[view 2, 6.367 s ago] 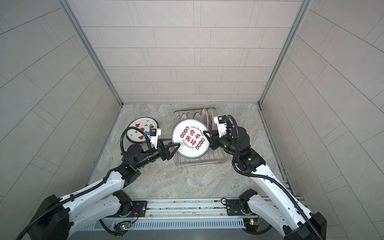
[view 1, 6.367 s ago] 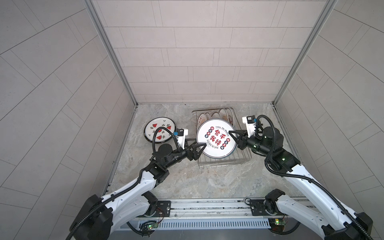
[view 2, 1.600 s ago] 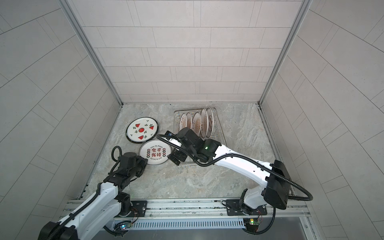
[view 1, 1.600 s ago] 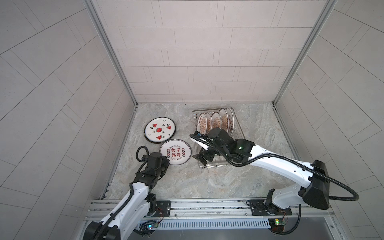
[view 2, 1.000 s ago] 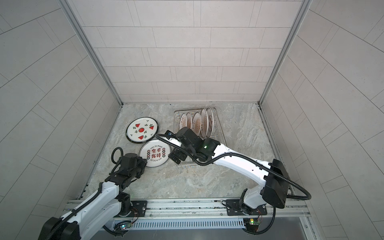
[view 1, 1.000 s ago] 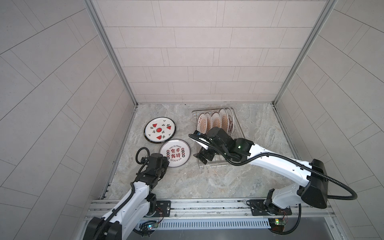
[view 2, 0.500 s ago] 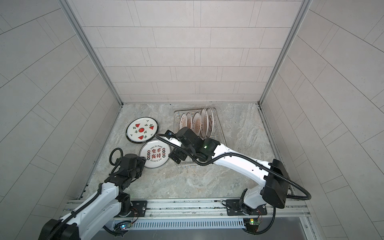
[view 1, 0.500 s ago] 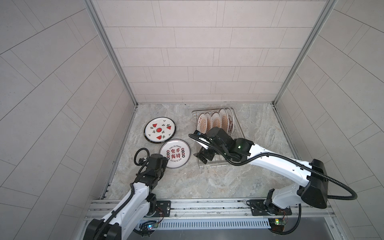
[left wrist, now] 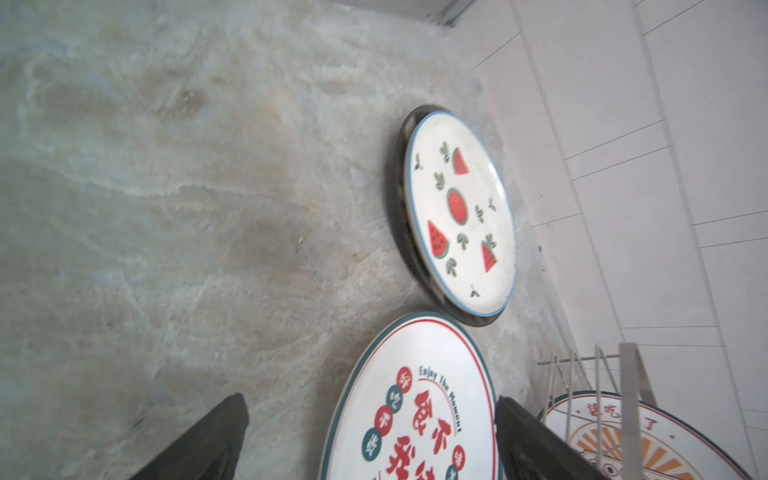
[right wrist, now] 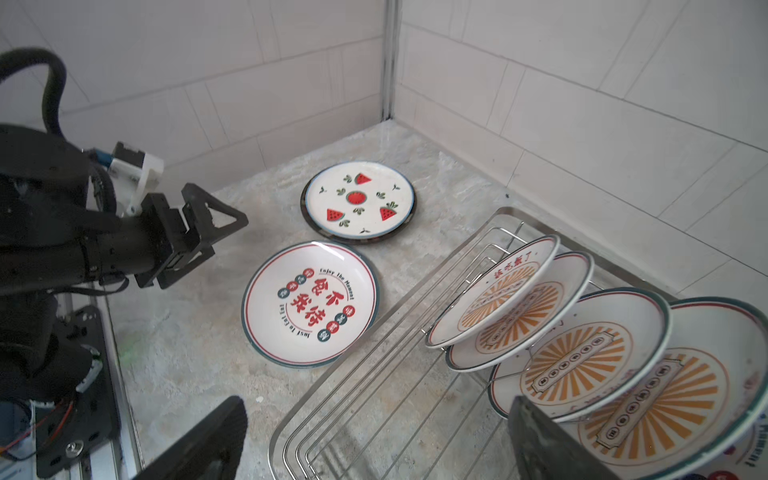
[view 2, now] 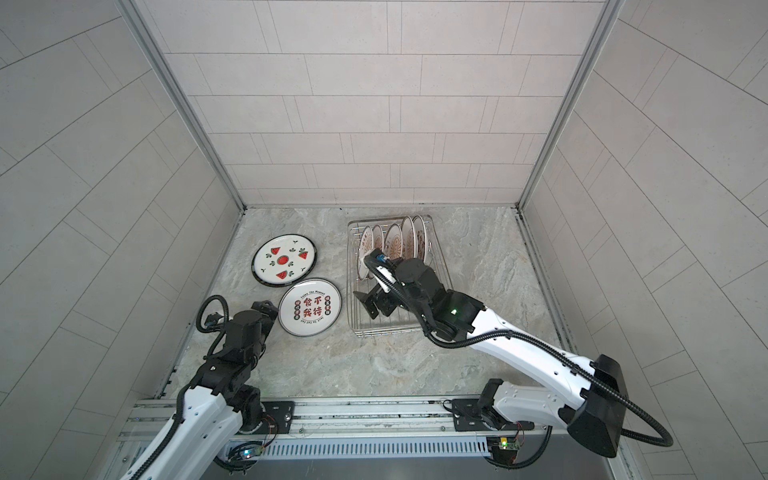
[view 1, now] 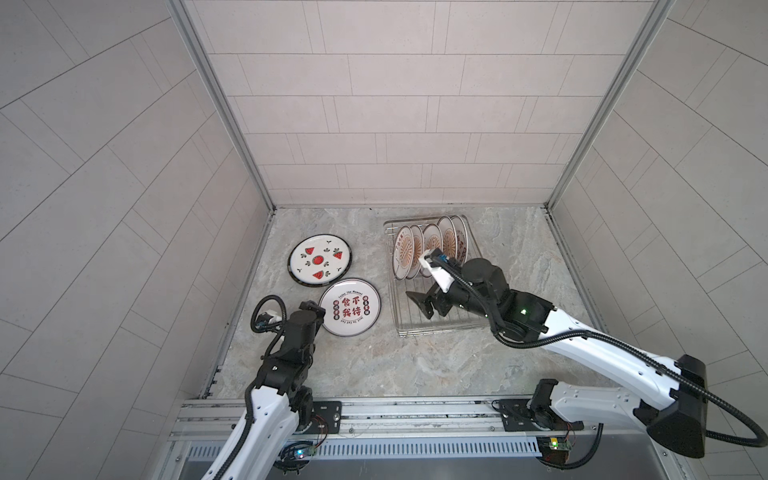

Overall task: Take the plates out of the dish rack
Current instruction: 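Move the right gripper to the red-text plate rim while the left rises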

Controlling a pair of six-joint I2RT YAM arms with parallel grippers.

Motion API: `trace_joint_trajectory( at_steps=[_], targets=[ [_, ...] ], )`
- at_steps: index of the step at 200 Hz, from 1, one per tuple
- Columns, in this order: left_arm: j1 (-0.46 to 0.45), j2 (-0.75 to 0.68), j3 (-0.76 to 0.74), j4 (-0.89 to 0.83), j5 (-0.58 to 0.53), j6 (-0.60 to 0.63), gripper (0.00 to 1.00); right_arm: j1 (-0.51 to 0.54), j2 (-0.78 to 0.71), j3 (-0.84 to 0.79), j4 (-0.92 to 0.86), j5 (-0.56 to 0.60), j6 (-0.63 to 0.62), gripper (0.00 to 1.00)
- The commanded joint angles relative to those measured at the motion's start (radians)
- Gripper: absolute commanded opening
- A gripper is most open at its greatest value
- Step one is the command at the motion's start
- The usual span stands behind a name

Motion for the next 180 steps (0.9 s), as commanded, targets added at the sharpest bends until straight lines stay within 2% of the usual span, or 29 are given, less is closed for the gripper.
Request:
trace_joint_trajectory(
  at_steps=[1, 28, 48, 65, 87, 107, 125, 150, 163, 180],
  targets=[
    [-0.001, -0.042, -0.071, 0.199, 0.026, 0.156, 1.00, -0.038, -0.044, -0.031, 0.092, 0.013, 0.074, 1.00],
    [-0.030, -0.096, -0.108, 0.345, 0.077, 0.289, 1.00, -0.106, -0.047, -0.032, 0.077, 0.027, 0.127, 1.00],
    [-0.040, -0.117, -0.142, 0.470, 0.172, 0.356, 1.00, -0.146, -0.045, -0.029, 0.070, -0.002, 0.131, 1.00],
    [-0.040, -0.101, -0.184, 0.609, 0.287, 0.376, 1.00, -0.161, -0.041, -0.027, 0.070, 0.026, 0.140, 1.00],
    [-0.044, -0.040, -0.192, 0.773, 0.439, 0.385, 1.00, -0.195, -0.016, -0.004, 0.047, 0.060, 0.174, 1.00],
    [-0.059, 0.048, -0.197, 0.904, 0.488, 0.370, 1.00, -0.221, 0.009, 0.008, 0.046, 0.103, 0.210, 1.00],
    [-0.066, 0.144, -0.190, 0.990, 0.517, 0.366, 1.00, -0.227, 0.023, 0.021, 0.034, 0.198, 0.244, 0.99],
    [-0.070, 0.257, -0.136, 1.045, 0.643, 0.414, 1.00, -0.230, 0.032, 0.030, 0.016, 0.324, 0.243, 0.96],
    [-0.071, 0.298, -0.124, 1.090, 0.702, 0.431, 1.00, -0.236, 0.040, 0.037, 0.001, 0.364, 0.243, 0.90],
    [-0.081, 0.352, -0.106, 1.118, 0.743, 0.449, 1.00, -0.253, 0.057, 0.052, -0.015, 0.379, 0.242, 0.75]
  ],
)
